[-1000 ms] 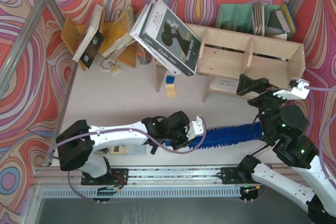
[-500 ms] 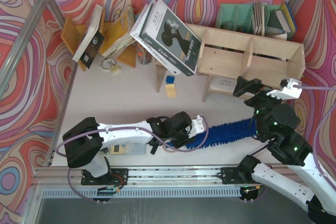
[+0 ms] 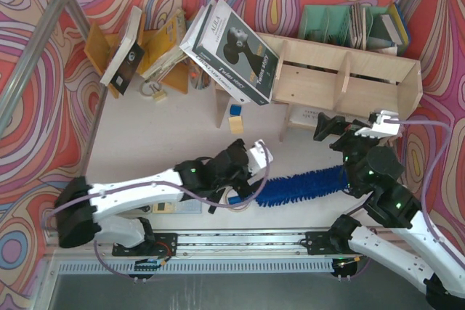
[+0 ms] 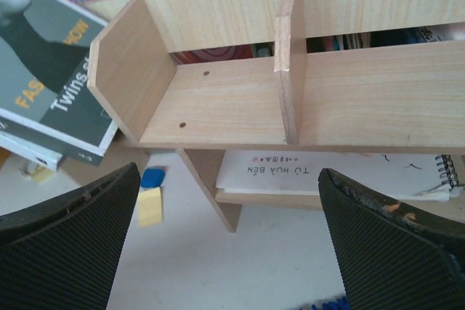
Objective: Dust the bookshelf with a duster
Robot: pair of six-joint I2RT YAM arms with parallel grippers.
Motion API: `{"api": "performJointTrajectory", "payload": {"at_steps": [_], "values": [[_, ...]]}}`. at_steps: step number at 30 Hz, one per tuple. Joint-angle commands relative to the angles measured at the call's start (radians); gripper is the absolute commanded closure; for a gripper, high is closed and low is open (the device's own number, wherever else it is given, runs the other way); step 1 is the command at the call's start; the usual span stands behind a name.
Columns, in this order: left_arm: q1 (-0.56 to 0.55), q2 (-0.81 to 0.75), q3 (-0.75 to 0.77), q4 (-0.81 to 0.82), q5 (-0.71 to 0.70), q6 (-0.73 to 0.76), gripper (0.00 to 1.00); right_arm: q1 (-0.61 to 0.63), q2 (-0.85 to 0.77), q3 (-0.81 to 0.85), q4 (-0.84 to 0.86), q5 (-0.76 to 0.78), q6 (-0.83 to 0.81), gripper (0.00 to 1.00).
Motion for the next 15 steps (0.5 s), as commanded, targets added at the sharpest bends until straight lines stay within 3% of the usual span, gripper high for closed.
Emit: {"api": "performJointTrajectory", "payload": {"at_steps": [1, 7, 15], "values": [[0.004, -0.158, -0.039, 0.002, -0.209, -0.084, 0.02, 0.002, -0.013, -0.066, 0.087, -0.066, -0.126, 0.01], [0.029, -0.343, -0.110, 0.002, -0.430, -0.127, 0.02, 0.002, 0.007, -0.163, 0.124, -0.025, -0.140, 0.01], [0.280, -0.455, -0.181, 0.087, -0.666, -0.255, 0.01, 0.002, 0.049, -0.261, 0.137, 0.049, -0.051, 0.01]]}}
